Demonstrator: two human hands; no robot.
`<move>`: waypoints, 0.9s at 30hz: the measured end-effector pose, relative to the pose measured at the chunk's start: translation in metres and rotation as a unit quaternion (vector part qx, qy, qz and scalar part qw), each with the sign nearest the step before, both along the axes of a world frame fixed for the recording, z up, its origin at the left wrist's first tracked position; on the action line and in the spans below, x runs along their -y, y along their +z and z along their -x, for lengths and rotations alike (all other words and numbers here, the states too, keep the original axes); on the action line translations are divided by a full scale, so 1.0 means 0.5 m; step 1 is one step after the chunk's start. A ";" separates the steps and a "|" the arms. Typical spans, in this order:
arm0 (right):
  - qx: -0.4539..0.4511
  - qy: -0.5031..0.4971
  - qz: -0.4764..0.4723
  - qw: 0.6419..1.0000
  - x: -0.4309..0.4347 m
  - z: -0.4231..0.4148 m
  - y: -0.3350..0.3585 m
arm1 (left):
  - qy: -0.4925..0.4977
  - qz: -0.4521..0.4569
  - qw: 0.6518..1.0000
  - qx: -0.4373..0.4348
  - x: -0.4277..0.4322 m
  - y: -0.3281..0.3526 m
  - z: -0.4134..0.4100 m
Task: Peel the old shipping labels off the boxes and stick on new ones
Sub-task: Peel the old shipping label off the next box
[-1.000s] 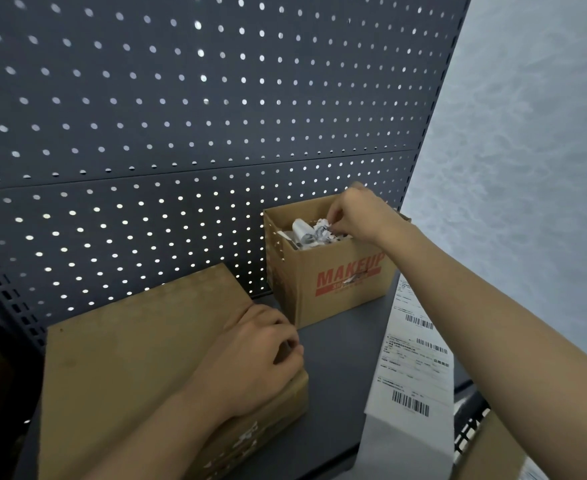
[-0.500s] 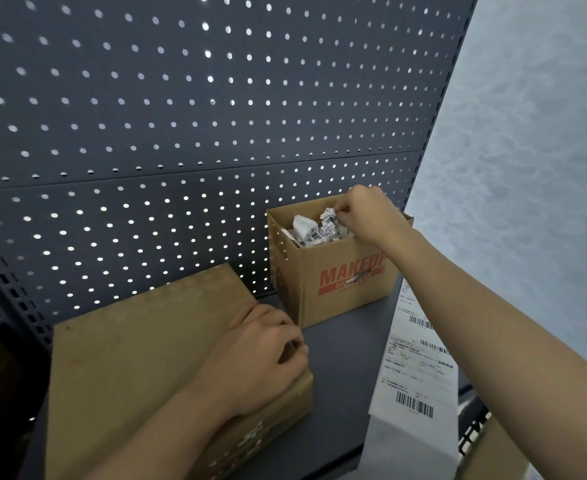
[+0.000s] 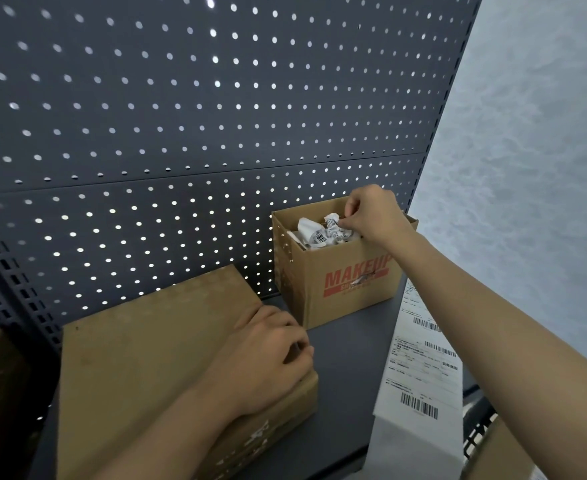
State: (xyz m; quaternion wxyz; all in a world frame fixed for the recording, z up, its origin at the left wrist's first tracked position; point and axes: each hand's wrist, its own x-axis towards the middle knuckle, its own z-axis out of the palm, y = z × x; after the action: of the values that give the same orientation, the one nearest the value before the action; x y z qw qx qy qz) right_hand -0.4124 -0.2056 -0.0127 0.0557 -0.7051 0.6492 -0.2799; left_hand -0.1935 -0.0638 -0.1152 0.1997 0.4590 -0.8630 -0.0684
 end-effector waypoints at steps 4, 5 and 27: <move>0.013 0.011 0.004 1.000 -0.005 0.005 -0.002 | -0.003 -0.003 1.000 -0.001 0.001 0.001 0.000; 0.016 0.016 0.000 1.000 -0.007 0.006 -0.002 | -0.003 -0.003 1.000 0.000 0.000 0.003 0.000; -0.018 0.007 0.066 0.998 -0.034 0.031 0.001 | -0.002 -0.020 1.000 -0.009 -0.002 0.007 0.003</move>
State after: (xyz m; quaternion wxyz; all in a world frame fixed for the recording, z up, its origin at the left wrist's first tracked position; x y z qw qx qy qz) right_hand -0.4278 -0.1888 -0.0124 -0.0003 -0.7163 0.6257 -0.3089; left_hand -0.1948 -0.0628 -0.1118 0.1976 0.4608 -0.8605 -0.0900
